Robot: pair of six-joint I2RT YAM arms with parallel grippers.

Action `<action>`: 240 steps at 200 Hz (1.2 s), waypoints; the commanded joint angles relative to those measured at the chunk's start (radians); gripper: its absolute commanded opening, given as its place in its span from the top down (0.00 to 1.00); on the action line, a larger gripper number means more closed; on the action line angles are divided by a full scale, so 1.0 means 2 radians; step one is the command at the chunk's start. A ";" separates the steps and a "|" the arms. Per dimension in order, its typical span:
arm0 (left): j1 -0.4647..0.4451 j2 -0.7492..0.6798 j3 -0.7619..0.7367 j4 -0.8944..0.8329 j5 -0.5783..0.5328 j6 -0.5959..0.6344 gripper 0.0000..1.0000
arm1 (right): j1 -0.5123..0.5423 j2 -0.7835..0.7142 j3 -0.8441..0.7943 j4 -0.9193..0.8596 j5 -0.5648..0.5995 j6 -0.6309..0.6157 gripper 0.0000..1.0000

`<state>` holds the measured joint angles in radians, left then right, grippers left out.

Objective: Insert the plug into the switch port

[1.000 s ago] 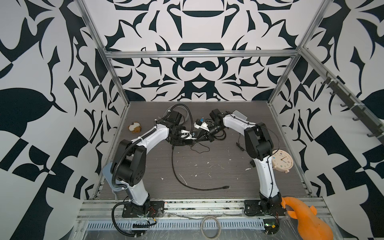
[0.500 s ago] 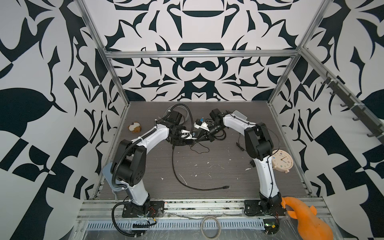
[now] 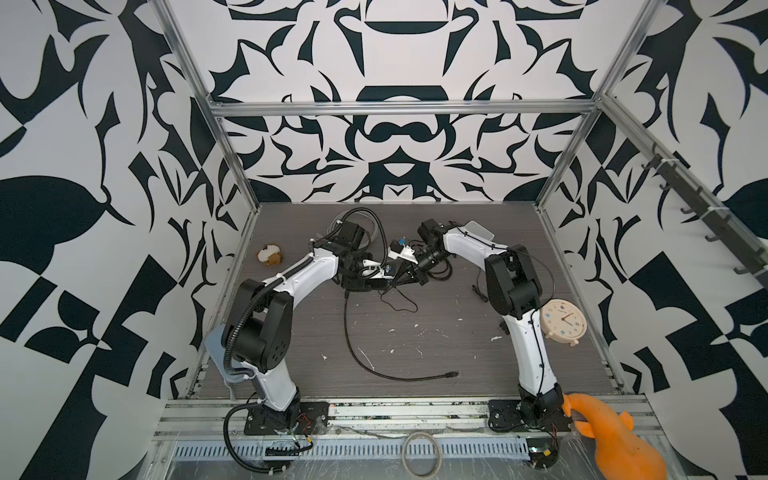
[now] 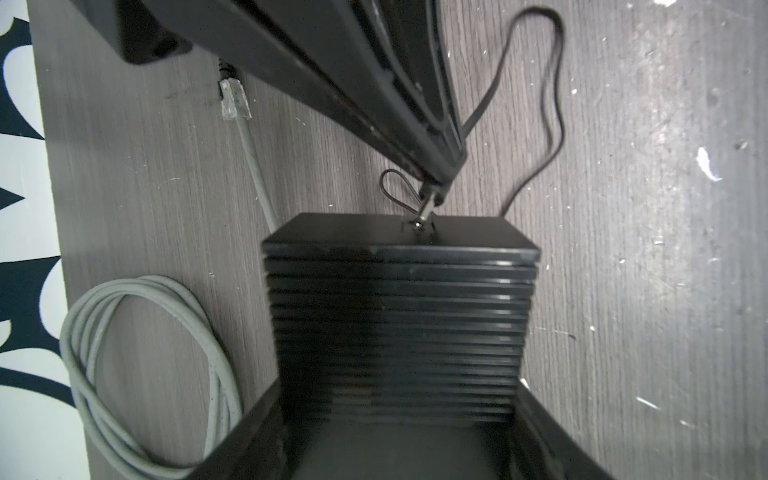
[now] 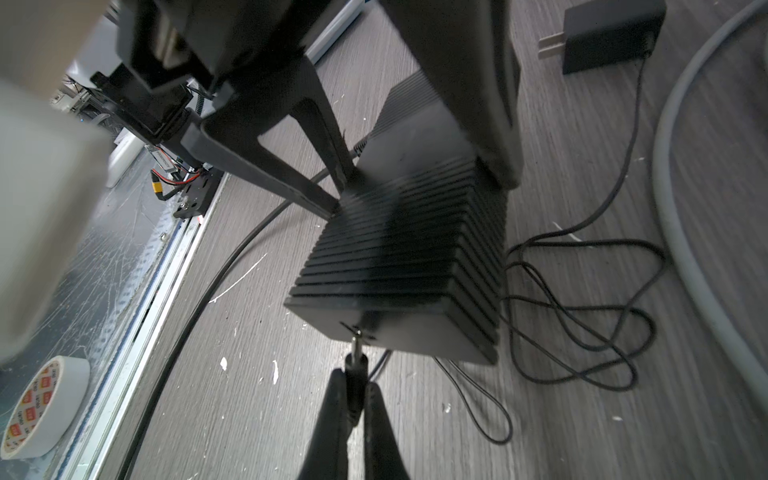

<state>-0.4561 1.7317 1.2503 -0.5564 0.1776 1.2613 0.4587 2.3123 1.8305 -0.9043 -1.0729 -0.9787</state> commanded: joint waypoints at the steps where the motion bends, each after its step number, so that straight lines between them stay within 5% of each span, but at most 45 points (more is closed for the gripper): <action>1: -0.008 -0.016 -0.004 0.006 0.014 0.011 0.55 | 0.004 -0.007 0.022 -0.015 -0.015 0.002 1.00; 64: -0.012 -0.019 -0.005 0.007 -0.004 0.023 0.55 | 0.004 -0.004 0.035 -0.038 -0.020 0.007 1.00; 174: -0.047 -0.015 -0.011 0.014 -0.054 0.056 0.55 | 0.003 0.072 0.191 -0.270 -0.078 -0.051 1.00; 208: -0.034 -0.005 -0.011 0.007 -0.057 0.042 0.55 | -0.003 0.061 0.154 -0.252 -0.060 -0.035 1.00; 240: -0.010 -0.005 -0.033 0.015 -0.045 0.020 0.56 | -0.022 0.019 0.056 -0.146 -0.025 0.057 0.96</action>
<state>-0.5144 1.7187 1.2217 -0.5159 0.0490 1.3251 0.4446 2.4454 2.0502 -1.3174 -1.1561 -0.9848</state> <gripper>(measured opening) 0.693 0.050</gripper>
